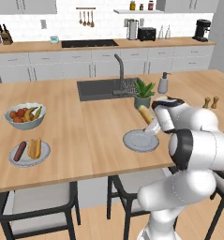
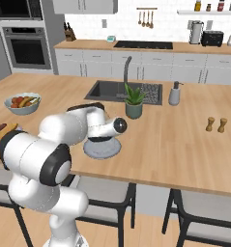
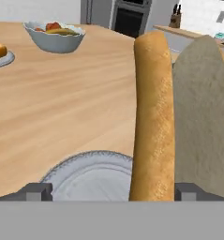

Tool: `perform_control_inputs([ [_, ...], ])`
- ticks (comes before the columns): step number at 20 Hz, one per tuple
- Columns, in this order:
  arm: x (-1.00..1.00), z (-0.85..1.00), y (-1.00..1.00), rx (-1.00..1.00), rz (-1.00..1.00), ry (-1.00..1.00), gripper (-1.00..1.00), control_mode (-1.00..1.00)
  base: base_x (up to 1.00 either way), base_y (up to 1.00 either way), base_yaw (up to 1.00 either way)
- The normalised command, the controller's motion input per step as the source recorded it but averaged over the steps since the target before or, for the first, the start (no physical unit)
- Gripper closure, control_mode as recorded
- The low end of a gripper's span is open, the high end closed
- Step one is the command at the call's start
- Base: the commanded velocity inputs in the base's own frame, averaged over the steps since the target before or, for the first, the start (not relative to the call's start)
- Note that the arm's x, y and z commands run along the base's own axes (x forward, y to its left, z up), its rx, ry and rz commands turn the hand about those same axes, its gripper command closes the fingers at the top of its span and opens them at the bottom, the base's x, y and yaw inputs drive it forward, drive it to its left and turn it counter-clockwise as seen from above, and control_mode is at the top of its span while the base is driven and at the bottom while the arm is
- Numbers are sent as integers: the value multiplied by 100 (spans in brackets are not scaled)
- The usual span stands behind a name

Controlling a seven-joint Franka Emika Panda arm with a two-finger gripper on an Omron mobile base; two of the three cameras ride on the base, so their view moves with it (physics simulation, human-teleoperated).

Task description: Place one bun and one sausage from the bowl on each plate.

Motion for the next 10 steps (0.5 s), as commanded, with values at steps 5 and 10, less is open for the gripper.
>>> perform_control_inputs([
  [5, -18, 17, -3, -51, 0, -4, -100, -100, 0, 0, 0],
  [10, -28, 1, -14, -54, 5, -3, -100, -100, 0, 0, 0],
])
